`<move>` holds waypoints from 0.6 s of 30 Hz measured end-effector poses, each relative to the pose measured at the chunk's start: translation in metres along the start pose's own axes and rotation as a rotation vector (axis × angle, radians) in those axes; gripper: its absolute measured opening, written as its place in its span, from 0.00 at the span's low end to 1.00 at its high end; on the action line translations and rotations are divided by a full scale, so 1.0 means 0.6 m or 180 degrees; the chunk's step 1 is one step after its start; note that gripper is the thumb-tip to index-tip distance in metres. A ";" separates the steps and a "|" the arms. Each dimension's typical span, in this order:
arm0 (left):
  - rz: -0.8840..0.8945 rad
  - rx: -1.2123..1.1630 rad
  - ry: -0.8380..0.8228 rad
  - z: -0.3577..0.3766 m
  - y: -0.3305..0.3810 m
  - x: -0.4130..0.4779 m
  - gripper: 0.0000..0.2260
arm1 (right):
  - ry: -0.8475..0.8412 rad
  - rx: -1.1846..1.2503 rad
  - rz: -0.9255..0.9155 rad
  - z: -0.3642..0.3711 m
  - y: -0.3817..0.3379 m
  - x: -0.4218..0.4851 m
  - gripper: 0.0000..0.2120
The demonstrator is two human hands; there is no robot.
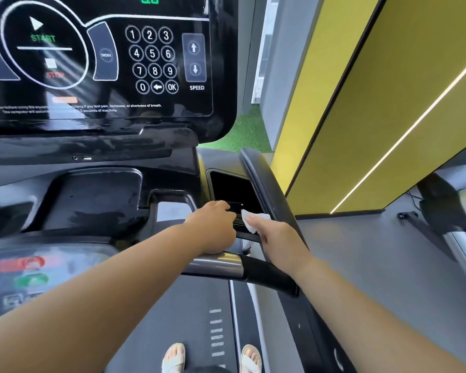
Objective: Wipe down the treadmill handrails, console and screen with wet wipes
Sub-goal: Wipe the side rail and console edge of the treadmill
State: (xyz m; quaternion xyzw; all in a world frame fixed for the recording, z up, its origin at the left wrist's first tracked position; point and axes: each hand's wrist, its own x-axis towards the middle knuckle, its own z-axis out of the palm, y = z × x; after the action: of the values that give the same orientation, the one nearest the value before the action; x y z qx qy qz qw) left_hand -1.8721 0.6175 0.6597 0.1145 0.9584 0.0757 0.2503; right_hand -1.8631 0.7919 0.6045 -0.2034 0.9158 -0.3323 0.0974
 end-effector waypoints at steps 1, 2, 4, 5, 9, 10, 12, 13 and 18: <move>0.0015 -0.0004 -0.0017 0.003 0.002 0.003 0.21 | 0.0105 0.0002 0.0047 0.000 0.006 -0.009 0.22; 0.0032 -0.0008 -0.0023 0.006 0.005 0.005 0.20 | 0.0193 -0.0013 0.0112 -0.006 0.010 -0.016 0.20; 0.0058 -0.0009 -0.0002 0.011 0.012 0.009 0.20 | 0.0132 -0.0072 0.0383 -0.031 0.018 -0.026 0.18; 0.0067 0.0010 0.0006 0.013 0.016 0.011 0.20 | -0.0006 -0.0075 0.0524 -0.048 0.023 -0.030 0.17; 0.0101 0.0153 0.0026 0.015 0.030 0.018 0.20 | 0.0244 0.0193 0.0771 -0.118 0.029 -0.004 0.16; 0.0096 0.0177 0.0039 0.017 0.033 0.019 0.20 | 0.0516 0.0116 0.0713 -0.127 0.030 0.013 0.16; 0.0074 0.0195 0.0051 0.019 0.038 0.021 0.20 | 0.0718 -0.0101 0.0512 -0.127 0.033 0.054 0.17; 0.0062 0.0190 0.0058 0.020 0.039 0.022 0.20 | 0.0624 -0.0205 0.0455 -0.118 0.039 0.074 0.18; 0.0046 0.0134 0.0132 0.023 0.039 0.024 0.21 | -0.0045 -0.0593 0.0347 -0.062 0.074 0.119 0.23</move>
State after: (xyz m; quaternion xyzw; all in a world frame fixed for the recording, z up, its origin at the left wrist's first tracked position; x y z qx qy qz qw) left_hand -1.8732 0.6449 0.6455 0.1252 0.9639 0.0597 0.2274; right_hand -1.9524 0.8128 0.6008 -0.1638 0.9518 -0.2384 0.1024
